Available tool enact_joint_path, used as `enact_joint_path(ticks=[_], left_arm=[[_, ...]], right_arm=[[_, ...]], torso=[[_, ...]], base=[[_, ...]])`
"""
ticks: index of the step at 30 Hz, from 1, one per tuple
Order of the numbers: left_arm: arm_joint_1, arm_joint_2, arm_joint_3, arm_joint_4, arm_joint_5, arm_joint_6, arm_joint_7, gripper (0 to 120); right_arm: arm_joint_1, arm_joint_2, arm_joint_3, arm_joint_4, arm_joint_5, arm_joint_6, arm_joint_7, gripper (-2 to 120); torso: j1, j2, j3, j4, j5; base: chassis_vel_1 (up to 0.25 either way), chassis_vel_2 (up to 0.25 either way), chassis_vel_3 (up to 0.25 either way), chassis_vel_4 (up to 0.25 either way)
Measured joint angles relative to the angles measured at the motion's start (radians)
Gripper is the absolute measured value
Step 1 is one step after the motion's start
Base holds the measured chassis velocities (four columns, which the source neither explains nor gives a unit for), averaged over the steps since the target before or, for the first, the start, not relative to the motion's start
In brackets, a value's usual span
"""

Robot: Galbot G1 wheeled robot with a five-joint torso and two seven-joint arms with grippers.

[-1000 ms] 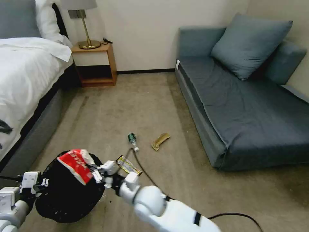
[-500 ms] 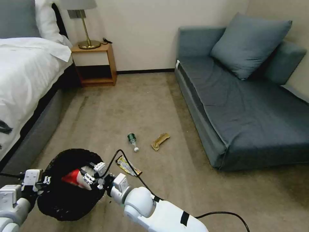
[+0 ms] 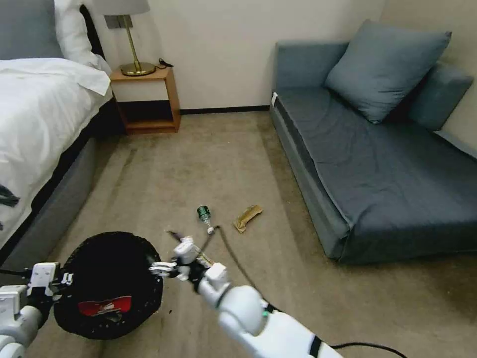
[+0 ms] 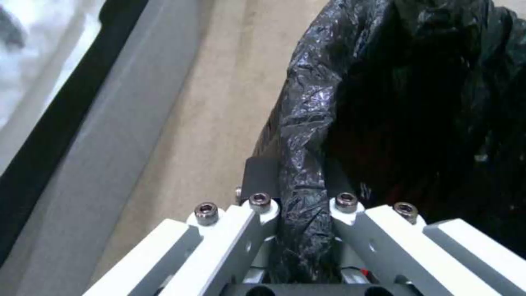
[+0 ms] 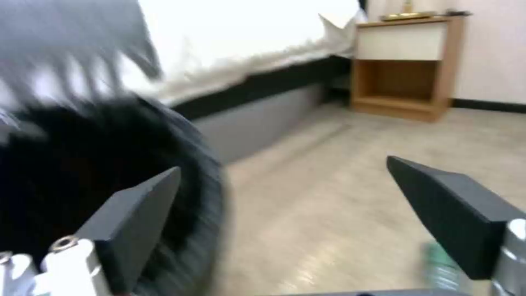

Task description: Pick up the trash bin, then pick up the garbage on the floor and place it into the trash bin.

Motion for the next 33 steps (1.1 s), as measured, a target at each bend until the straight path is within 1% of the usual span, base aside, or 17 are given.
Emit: enact_joint_path(ticks=[1,3,4,6,8,9,13,14,18,19,21,23,24,28,29,33], left_arm=[[0.0,0.005,-0.008,0.017,-0.002,-0.002,0.004,5],[0.0,0.01,-0.021,0.038,-0.007,-0.006,0.006,5],[0.0,0.01,-0.021,0.038,-0.007,-0.006,0.006,5],[-0.003,0.012,-0.031,0.049,-0.013,-0.007,0.006,5],[-0.007,0.012,-0.034,0.054,-0.017,-0.007,0.006,5],[-0.007,0.012,-0.034,0.054,-0.017,-0.007,0.006,5],[-0.005,0.012,-0.036,0.058,-0.022,-0.009,0.007,5],[-0.005,0.012,-0.036,0.058,-0.022,-0.009,0.007,5],[0.008,0.026,-0.03,0.063,-0.022,-0.018,0.007,5],[0.008,0.026,-0.03,0.063,-0.022,-0.018,0.007,5],[0.009,0.035,-0.031,0.064,-0.023,-0.018,0.007,5],[0.01,0.041,-0.033,0.064,-0.025,-0.017,0.007,5],[0.01,0.041,-0.033,0.064,-0.025,-0.017,0.007,5],[0.009,0.056,-0.032,0.063,-0.031,-0.012,0.007,5],[0.009,0.056,-0.032,0.063,-0.031,-0.012,0.007,5],[0.006,0.059,-0.031,0.055,-0.033,-0.006,0.007,5]], right_arm=[[-0.007,-0.021,0.029,-0.042,-0.028,0.019,-0.008,99],[-0.009,-0.033,0.057,-0.112,-0.055,0.031,-0.012,100],[-0.009,-0.033,0.057,-0.112,-0.055,0.031,-0.012,100],[-0.008,-0.033,0.071,-0.184,-0.077,0.029,-0.014,100],[0.003,-0.017,0.073,-0.244,-0.082,0.016,-0.015,100],[0.003,-0.017,0.073,-0.244,-0.082,0.016,-0.015,100],[0.047,0.056,0.063,-0.396,-0.085,-0.006,-0.033,100],[0.047,0.056,0.063,-0.396,-0.085,-0.006,-0.033,100],[0.093,0.163,0.083,-0.571,-0.123,-0.009,-0.053,100],[0.093,0.163,0.083,-0.571,-0.123,-0.009,-0.053,100],[0.111,0.205,0.103,-0.649,-0.143,-0.001,-0.071,100],[0.127,0.224,0.121,-0.699,-0.161,0.004,-0.085,100],[0.127,0.224,0.121,-0.699,-0.161,0.004,-0.085,100],[0.165,0.269,0.163,-0.827,-0.211,0.031,-0.113,100],[0.165,0.269,0.163,-0.827,-0.211,0.031,-0.113,100],[0.2,0.279,0.186,-0.92,-0.252,0.06,-0.122,100]], torso=[[0.0,0.0,0.0,0.0001,-0.0001],[0.0,0.0,0.0,0.0001,-0.0002],[0.0,0.0,0.0,0.0001,-0.0002],[0.0,0.0,0.0,0.0002,-0.0001],[0.0,0.0,0.0,0.0002,-0.0002],[0.0,0.0,0.0,0.0002,-0.0002],[0.0,0.0,0.0,0.0002,-0.0003],[0.0,0.0,0.0,0.0002,-0.0003],[0.0,0.0,0.0,0.0006,-0.0003],[0.0,0.0,0.0,0.0006,-0.0003],[0.0,0.0,0.0,0.0005,-0.0004],[0.0,0.0,0.0,0.0004,-0.0003],[0.0,0.0,0.0,0.0004,-0.0003],[0.0,0.0,0.0,0.0004,-0.0004],[0.0,0.0,0.0,0.0004,-0.0004],[0.0,0.0,0.0,0.0003,-0.0004]], base=[[0.0,0.0,0.0,0.0],[0.0,0.0,0.0,0.0],[0.0,0.0,0.0,0.0],[0.0,0.0,0.0,0.0],[0.0,0.0,0.0,0.0],[0.0,0.0,0.0,0.0],[0.0,0.0,0.0,0.0],[0.0,0.0,0.0,0.0],[0.0,0.0,0.0,0.0],[0.0,0.0,0.0,0.0],[0.0,0.0,0.0,0.0],[0.0,0.0,0.0,0.0],[0.0,0.0,0.0,0.0],[0.0,0.0,0.0,0.0],[0.0,0.0,0.0,0.0],[0.0,0.0,0.0,0.0]])
